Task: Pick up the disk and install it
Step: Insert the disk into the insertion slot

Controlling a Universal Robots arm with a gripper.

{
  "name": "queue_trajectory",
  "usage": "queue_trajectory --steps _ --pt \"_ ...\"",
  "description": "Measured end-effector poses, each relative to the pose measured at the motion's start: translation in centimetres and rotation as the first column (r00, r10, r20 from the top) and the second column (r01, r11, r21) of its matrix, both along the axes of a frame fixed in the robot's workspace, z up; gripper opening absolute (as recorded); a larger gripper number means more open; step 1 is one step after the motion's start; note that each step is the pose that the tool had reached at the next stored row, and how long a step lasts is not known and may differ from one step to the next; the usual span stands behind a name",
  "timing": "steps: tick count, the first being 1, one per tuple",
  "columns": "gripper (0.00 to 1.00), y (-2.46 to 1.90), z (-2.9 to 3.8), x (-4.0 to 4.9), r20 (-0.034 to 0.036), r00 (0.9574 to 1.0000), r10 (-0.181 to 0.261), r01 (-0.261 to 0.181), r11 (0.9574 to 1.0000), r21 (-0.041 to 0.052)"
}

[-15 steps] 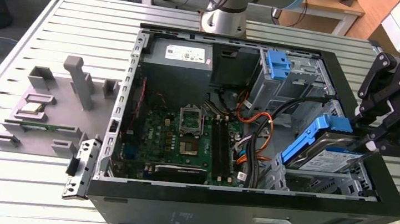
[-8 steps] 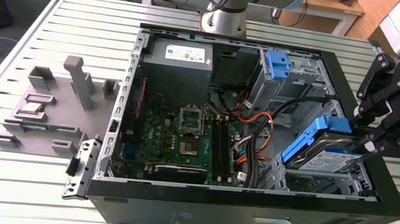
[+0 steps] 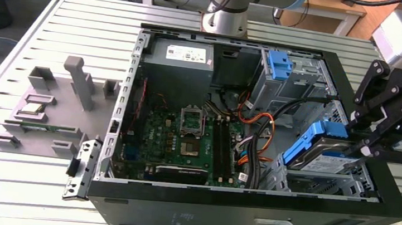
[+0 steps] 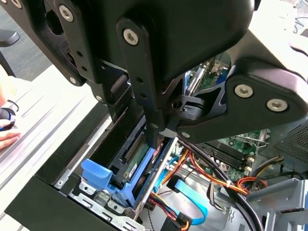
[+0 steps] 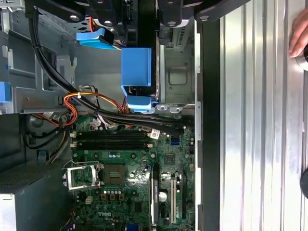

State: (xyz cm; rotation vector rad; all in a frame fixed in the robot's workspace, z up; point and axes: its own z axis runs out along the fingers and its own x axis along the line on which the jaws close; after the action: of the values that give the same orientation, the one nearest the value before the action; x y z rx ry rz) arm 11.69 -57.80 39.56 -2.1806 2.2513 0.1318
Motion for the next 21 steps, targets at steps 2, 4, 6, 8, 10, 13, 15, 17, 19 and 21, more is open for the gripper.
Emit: queue_trajectory --steps 2,4,6,8,10,13,15,17,19,21 --pt "0.35 0.0 -0.37 -0.01 0.0001 1.0 0.0 0.0 1.0 0.0001" --pt "0.35 0.0 -0.73 -0.02 0.0001 1.0 0.0 0.0 1.0 -0.0001" --pt "0.35 0.0 -0.95 -0.03 0.0001 1.0 0.0 0.0 1.0 0.0" --pt "0.35 0.0 -0.97 -0.03 0.0001 1.0 0.0 0.0 1.0 -0.0003" --pt "0.35 0.0 -0.98 -0.03 0.0001 1.0 0.0 0.0 1.0 -0.0003" --pt "0.35 0.0 -0.99 -0.03 0.0001 1.0 0.0 0.0 1.0 -0.0001" --pt "0.36 0.0 -0.99 -0.03 0.0001 1.0 0.0 0.0 1.0 -0.0002" --pt "0.42 0.0 -1.0 -0.03 0.0001 1.0 0.0 0.0 1.0 -0.0002" --pt "0.42 0.0 -1.0 -0.03 0.0001 1.0 0.0 0.0 1.0 -0.0002" --pt "0.42 0.0 -1.05 -0.04 0.0004 1.0 0.0 0.0 1.0 -0.0001"
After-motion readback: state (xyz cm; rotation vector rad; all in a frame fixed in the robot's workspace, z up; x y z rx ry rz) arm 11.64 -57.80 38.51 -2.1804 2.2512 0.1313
